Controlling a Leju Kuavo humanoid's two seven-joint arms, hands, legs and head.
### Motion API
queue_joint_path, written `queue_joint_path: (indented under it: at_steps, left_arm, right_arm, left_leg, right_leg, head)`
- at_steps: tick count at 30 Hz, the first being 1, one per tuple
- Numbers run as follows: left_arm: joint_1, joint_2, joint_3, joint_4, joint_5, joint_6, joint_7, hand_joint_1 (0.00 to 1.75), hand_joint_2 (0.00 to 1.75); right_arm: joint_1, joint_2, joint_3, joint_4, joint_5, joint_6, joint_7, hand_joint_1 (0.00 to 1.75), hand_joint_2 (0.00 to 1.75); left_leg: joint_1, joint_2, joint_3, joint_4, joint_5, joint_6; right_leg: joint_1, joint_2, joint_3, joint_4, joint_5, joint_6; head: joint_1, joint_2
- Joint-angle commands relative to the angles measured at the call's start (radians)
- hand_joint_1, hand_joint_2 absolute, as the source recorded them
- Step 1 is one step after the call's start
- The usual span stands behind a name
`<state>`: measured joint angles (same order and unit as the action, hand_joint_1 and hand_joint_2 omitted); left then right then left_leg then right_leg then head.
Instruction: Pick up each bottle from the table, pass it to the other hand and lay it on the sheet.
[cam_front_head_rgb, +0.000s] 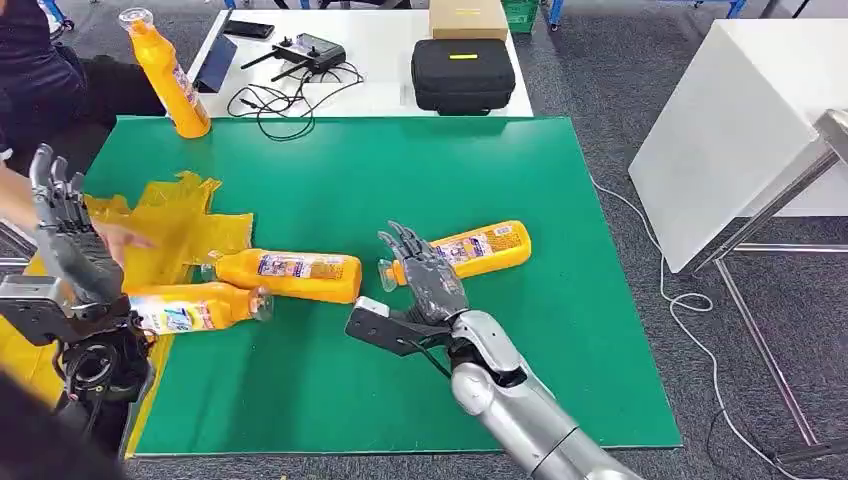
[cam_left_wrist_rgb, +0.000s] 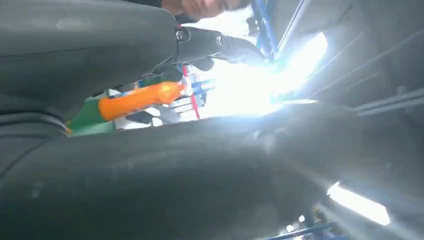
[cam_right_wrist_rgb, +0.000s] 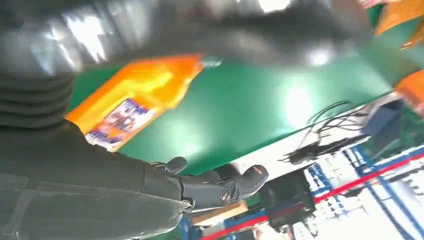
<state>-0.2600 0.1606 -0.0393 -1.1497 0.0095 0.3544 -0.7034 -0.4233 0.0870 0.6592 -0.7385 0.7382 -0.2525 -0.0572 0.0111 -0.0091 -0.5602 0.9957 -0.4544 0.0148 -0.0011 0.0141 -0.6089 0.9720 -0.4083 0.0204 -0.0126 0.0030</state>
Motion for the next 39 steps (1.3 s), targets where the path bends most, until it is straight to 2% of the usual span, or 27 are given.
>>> queue_joint_path:
  at_steps: [1, 5, 7, 9, 12, 14, 15, 20, 23, 24, 26, 27, 29, 30, 32, 37, 39]
  left_arm:
    - [-0.005, -0.06, 0.07, -0.052, 0.0, -0.008, 0.005, 0.0, 0.0]
    - [-0.003, -0.06, 0.071, -0.055, -0.01, -0.016, 0.005, 0.0, 0.0]
    - [0.008, -0.065, 0.053, -0.075, -0.062, 0.001, 0.005, 0.0, 0.0]
    - [0.018, -0.066, 0.041, -0.073, -0.06, 0.002, 0.005, 0.0, 0.0]
    - [0.026, -0.056, 0.046, -0.057, -0.04, -0.033, 0.005, 0.0, 0.0]
    - [0.027, -0.058, 0.058, -0.045, -0.026, -0.06, 0.005, 0.0, 0.0]
    - [0.026, -0.062, 0.06, -0.044, -0.025, -0.062, 0.005, 0.0, 0.0]
    - [0.028, -0.075, 0.073, -0.027, -0.032, -0.073, 0.005, 0.0, 0.0]
    - [0.031, -0.077, 0.086, -0.028, -0.036, -0.07, 0.005, 0.0, 0.0]
    - [0.046, -0.072, 0.099, -0.043, -0.035, -0.064, 0.005, 0.0, 0.0]
    - [0.062, -0.069, 0.116, -0.058, -0.026, -0.07, 0.005, 0.0, 0.0]
    - [0.068, -0.067, 0.13, -0.062, -0.023, -0.077, 0.005, 0.0, 0.0]
    - [0.064, -0.064, 0.145, -0.054, -0.017, -0.091, 0.005, 0.0, 0.0]
    - [0.064, -0.064, 0.145, -0.054, -0.017, -0.091, 0.005, 0.0, 0.0]
    - [0.058, -0.067, 0.148, -0.047, -0.019, -0.093, 0.005, 0.0, 0.0]
    - [0.055, -0.074, 0.16, -0.036, -0.031, -0.113, 0.005, 0.0, 0.0]
    - [0.056, -0.074, 0.16, -0.038, -0.031, -0.114, 0.005, 0.0, 0.0]
  right_arm:
    - [-0.059, -0.04, -0.023, 0.072, -0.001, 0.004, -0.004, 0.0, 1.75]
    - [-0.053, -0.041, -0.021, 0.059, 0.016, 0.01, 0.015, 0.0, 1.75]
    - [-0.045, -0.116, -0.047, 0.012, 0.064, 0.041, 0.066, 0.0, 1.75]
    - [-0.039, -0.213, -0.101, -0.037, 0.084, 0.078, 0.05, 0.0, 1.75]
    - [-0.029, -0.407, -0.181, -0.078, 0.09, 0.168, -0.054, 0.0, 1.75]
    - [0.014, -0.534, -0.252, -0.095, 0.049, 0.253, -0.18, 0.0, 1.75]
    - [0.026, -0.558, -0.265, -0.096, 0.048, 0.257, -0.196, 0.0, 1.75]
    - [0.024, -0.657, -0.318, -0.062, 0.053, 0.359, -0.286, 0.0, 1.75]
    - [-0.022, -0.666, -0.325, 0.01, 0.073, 0.387, -0.345, 0.0, 1.75]
    - [-0.093, -0.639, -0.306, 0.097, 0.125, 0.377, -0.369, 0.0, 1.75]
    - [-0.154, -0.61, -0.294, 0.16, 0.147, 0.383, -0.375, 0.0, 1.75]
    - [-0.206, -0.582, -0.276, 0.218, 0.176, 0.384, -0.373, 0.0, 1.75]
    - [-0.265, -0.516, -0.259, 0.28, 0.2, 0.38, -0.356, 0.0, 1.75]
    - [-0.265, -0.516, -0.259, 0.28, 0.2, 0.38, -0.356, 0.0, 1.75]
    - [-0.274, -0.499, -0.257, 0.305, 0.207, 0.369, -0.345, 0.0, 1.75]
    - [-0.318, -0.389, -0.229, 0.374, 0.274, 0.274, -0.29, 0.0, 1.75]
    - [-0.32, -0.383, -0.229, 0.374, 0.275, 0.271, -0.29, 0.0, 1.75]
  left_leg:
    - [0.0, -0.001, 0.003, -0.001, -0.001, 0.0]
    - [0.0, 0.0, 0.002, -0.001, 0.0, 0.0]
    - [0.0, -0.001, 0.003, -0.001, -0.001, 0.0]
    - [0.0, -0.002, 0.004, -0.001, -0.001, 0.001]
    - [-0.001, -0.007, 0.003, -0.001, 0.0, 0.002]
    - [-0.002, -0.008, 0.002, 0.0, 0.0, 0.002]
    - [-0.003, -0.011, 0.003, 0.0, 0.0, 0.003]
    - [-0.007, -0.009, 0.0, 0.0, -0.001, 0.003]
    - [-0.008, -0.006, -0.001, 0.0, -0.002, 0.004]
    - [-0.008, -0.005, 0.003, 0.0, -0.003, 0.005]
    - [-0.008, -0.003, -0.001, 0.0, -0.002, 0.005]
    - [-0.007, -0.001, 0.003, 0.0, -0.004, 0.005]
    - [-0.007, 0.004, 0.0, 0.0, -0.003, 0.005]
    - [-0.006, 0.01, 0.004, -0.001, -0.004, 0.005]
    - [-0.006, 0.005, 0.001, -0.001, -0.002, 0.005]
    - [-0.004, 0.006, 0.004, -0.001, -0.002, 0.004]
    - [-0.004, 0.006, 0.002, -0.001, -0.002, 0.005]
  right_leg:
    - [0.0, -0.002, 0.003, 0.0, -0.001, 0.0]
    - [0.0, -0.002, 0.002, -0.001, -0.001, 0.0]
    - [0.0, -0.002, 0.003, -0.001, -0.001, 0.0]
    - [0.0, -0.004, 0.005, -0.001, -0.002, 0.001]
    - [-0.001, -0.008, 0.005, -0.001, -0.002, 0.002]
    - [-0.002, -0.008, 0.004, -0.001, -0.002, 0.002]
    - [-0.002, -0.012, 0.007, -0.001, -0.003, 0.003]
    - [-0.005, -0.008, 0.004, -0.001, -0.002, 0.002]
    - [-0.007, -0.005, 0.002, -0.001, -0.001, 0.002]
    - [-0.007, -0.005, 0.005, -0.001, -0.002, 0.002]
    - [-0.006, -0.001, 0.001, -0.002, 0.001, 0.002]
    - [-0.006, 0.0, 0.004, -0.002, 0.0, 0.001]
    - [-0.006, 0.004, 0.001, -0.002, 0.001, 0.002]
    - [-0.005, 0.008, 0.003, -0.002, 0.001, 0.001]
    - [-0.004, 0.004, 0.001, -0.002, 0.001, 0.001]
    - [-0.002, 0.005, 0.003, -0.003, 0.001, 0.001]
    - [-0.002, 0.005, 0.002, -0.002, 0.001, 0.001]
  head:
    - [0.0, 0.0]
    - [0.0, 0.0]
    - [0.0, 0.0]
    - [0.0, 0.0]
    - [0.0, 0.0]
    - [0.0, 0.0]
    - [0.0, 0.0]
    - [0.0, 0.0]
    - [0.0, 0.0]
    - [-0.001, 0.0]
    - [0.0, 0.0]
    - [0.0, 0.0]
    - [-0.001, 0.0]
    - [-0.001, 0.0]
    - [-0.001, 0.0]
    - [-0.001, 0.0]
    - [-0.001, 0.0]
